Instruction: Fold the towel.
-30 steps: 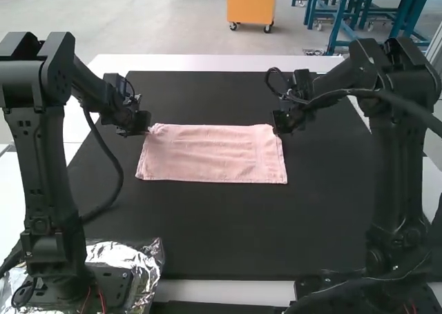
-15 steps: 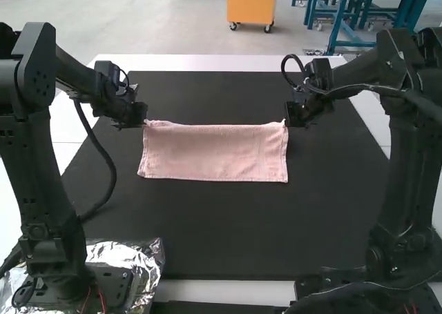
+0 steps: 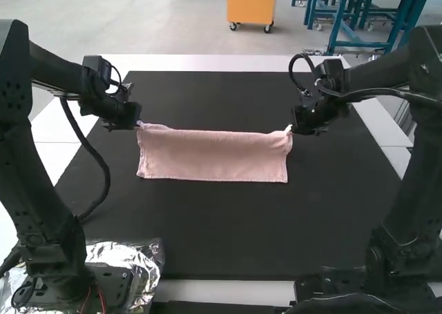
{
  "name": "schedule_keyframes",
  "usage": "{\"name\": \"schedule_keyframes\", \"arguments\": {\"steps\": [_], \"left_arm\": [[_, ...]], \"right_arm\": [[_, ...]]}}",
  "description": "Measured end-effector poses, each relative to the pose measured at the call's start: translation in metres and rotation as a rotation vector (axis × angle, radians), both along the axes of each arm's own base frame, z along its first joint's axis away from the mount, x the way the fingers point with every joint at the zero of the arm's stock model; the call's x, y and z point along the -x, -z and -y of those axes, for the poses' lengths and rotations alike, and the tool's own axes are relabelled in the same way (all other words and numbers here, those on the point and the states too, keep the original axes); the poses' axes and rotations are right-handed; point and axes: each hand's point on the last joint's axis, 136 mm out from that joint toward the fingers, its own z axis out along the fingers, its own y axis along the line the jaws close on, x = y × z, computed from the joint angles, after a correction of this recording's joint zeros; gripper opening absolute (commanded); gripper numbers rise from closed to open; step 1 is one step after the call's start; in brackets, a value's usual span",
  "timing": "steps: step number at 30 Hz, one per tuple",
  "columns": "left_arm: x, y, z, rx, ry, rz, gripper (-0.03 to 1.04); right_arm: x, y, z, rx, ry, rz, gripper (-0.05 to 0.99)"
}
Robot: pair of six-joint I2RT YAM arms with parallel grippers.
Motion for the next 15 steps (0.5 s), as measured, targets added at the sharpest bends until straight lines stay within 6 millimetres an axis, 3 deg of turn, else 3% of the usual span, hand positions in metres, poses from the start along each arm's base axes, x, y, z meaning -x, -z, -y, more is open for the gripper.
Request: {"name": "schedule_keyframes", "arguments": {"steps": [15], "left_arm": [[0.064, 0.035, 0.000, -0.029, -0.013, -0.093, 0.02]], "right_arm": [[0.058, 0.050, 0.005, 0.002, -0.015, -0.172, -0.02]]}}
